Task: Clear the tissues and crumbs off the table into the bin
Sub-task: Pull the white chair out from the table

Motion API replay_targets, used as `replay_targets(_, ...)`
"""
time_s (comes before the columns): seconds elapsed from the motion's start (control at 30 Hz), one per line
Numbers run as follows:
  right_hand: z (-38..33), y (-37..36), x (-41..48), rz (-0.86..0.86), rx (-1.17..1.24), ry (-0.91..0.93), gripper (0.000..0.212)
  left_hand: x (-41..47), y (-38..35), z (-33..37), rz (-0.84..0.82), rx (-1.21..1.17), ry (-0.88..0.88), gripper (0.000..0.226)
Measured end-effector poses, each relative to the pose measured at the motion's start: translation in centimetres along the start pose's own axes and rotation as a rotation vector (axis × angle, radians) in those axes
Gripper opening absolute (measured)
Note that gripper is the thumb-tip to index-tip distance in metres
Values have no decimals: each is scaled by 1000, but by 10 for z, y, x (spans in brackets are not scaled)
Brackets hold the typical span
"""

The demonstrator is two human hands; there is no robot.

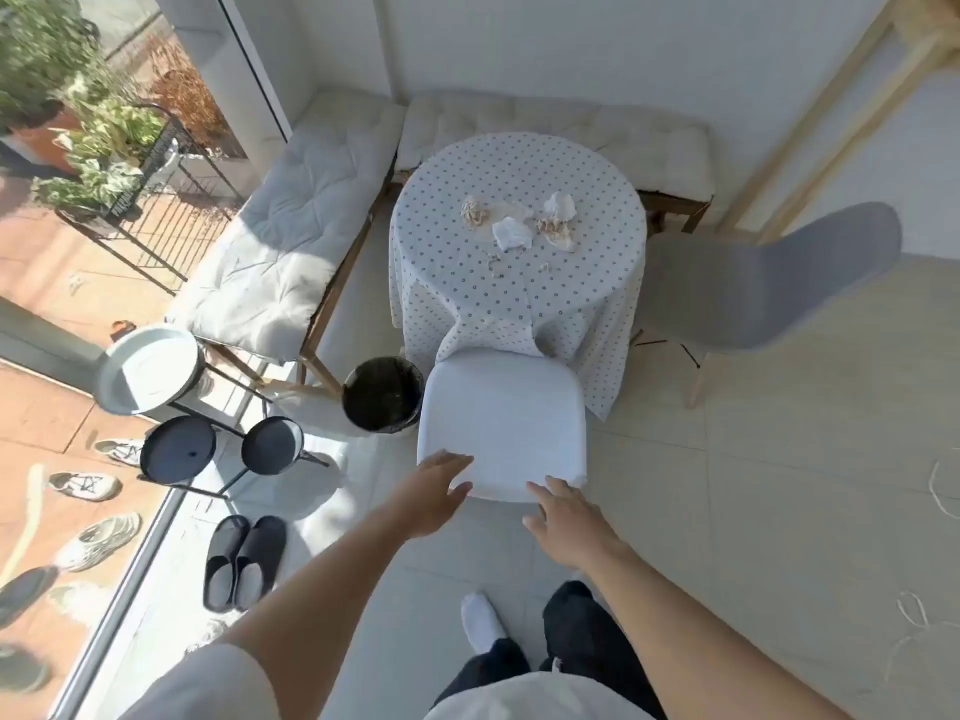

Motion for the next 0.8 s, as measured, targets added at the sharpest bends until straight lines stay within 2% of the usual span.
replay_targets(0.3, -1, -18, 57, 67, -143, 37, 50, 48, -46, -18, -214, 113, 44, 51)
replay_targets(0.57, 8, -2, 82, 45, -153, 68, 51, 71, -52, -26, -148, 118, 89, 52)
replay_targets(0.8, 3, 39, 122, 26, -125, 34, 49, 125, -22, -23, -142, 59, 129, 54)
Point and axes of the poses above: each hand's wrist, its own x-axis towards the middle knuckle, its own y-axis out of the back of the hand, z = x × y, the point moved 1 cm from there along x, towards the middle knuckle, and after that the axes turned 14 degrees about -y, right-handed, at the moved point
